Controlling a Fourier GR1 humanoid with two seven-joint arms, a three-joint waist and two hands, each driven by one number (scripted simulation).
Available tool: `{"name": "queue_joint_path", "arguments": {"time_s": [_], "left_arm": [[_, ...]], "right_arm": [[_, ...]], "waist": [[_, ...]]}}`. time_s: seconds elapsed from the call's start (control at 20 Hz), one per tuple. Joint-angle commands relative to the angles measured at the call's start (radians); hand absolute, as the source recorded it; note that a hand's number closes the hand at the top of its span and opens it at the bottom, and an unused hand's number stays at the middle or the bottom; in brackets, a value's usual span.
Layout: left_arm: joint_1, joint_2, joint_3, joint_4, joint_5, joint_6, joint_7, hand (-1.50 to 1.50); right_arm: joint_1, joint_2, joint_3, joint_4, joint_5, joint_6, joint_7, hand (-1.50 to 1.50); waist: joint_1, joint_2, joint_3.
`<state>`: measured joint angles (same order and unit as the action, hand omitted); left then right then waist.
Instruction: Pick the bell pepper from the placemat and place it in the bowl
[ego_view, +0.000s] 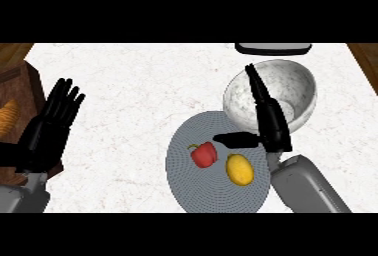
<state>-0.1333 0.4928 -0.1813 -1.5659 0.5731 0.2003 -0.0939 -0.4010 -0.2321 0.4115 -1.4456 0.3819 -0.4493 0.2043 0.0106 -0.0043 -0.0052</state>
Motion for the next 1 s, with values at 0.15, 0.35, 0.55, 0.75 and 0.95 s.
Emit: {"name": "queue_joint_path", "arguments": {"time_s": [0.15,0.35,0.55,0.75,0.95], "left_arm": [[0.013,-0.002,0.030,-0.014,0.032,-0.046,0.011,0.00],[-0.001,-0.005,0.021,-0.004,0.012,-0.040,-0.003,0.00],[0.012,-0.003,0.020,0.002,0.022,-0.056,0.004,0.00],[0.001,0.003,0.056,0.023,0.025,-0.058,-0.003,0.00],[0.001,0.007,0.069,-0.015,0.014,-0.042,0.039,0.00]], "right_arm": [[-0.208,-0.056,0.089,0.068,0.210,0.196,0.280,-1.50],[-0.309,-0.104,0.158,0.149,0.136,0.550,0.461,-1.50],[-0.332,-0.054,0.233,0.161,0.016,0.850,0.616,-1.50],[-0.502,0.062,0.169,0.156,-0.110,1.052,0.832,-1.50],[-0.536,0.157,0.127,0.223,-0.134,1.036,0.927,-1.50]], "waist": [[0.000,0.000,0.003],[0.014,-0.001,-0.003],[0.012,-0.007,-0.004],[0.003,-0.003,0.002],[-0.001,0.001,0.004]]}}
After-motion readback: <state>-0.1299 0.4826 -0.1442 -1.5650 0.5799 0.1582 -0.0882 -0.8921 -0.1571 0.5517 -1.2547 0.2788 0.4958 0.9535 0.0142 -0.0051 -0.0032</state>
